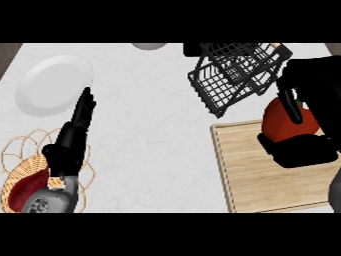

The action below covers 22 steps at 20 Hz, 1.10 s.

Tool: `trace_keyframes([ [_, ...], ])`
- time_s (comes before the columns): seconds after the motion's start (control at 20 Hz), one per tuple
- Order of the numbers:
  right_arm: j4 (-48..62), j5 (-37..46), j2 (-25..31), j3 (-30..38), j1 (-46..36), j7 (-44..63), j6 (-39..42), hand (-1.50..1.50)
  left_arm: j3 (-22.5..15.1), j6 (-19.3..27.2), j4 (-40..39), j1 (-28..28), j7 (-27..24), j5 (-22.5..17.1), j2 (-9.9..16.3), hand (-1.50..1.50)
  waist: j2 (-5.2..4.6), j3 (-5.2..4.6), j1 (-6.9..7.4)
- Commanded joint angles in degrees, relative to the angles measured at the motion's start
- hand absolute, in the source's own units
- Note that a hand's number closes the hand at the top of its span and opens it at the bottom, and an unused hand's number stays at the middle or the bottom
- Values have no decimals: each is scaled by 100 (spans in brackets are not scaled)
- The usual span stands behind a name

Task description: Pick the bell pepper from the tray and place it in the tiered basket

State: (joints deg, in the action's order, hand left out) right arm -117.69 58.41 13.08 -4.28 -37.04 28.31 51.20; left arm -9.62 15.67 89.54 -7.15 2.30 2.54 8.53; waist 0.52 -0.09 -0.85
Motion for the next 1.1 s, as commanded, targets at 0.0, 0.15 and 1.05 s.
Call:
trace_keyframes([
  [0.0,-179,-582,-150,891,-776,410,954,150,-112,42,-127,-224,222,179,-129,0,-30,5,47],
  [0.15,-100,-802,-1094,1024,-820,1020,777,150,-87,64,167,-125,254,186,-95,0,-15,6,72],
  [1.05,3751,-58,362,923,-1963,-724,-1874,150,95,-176,27,-186,181,295,-195,0,-67,9,154],
])
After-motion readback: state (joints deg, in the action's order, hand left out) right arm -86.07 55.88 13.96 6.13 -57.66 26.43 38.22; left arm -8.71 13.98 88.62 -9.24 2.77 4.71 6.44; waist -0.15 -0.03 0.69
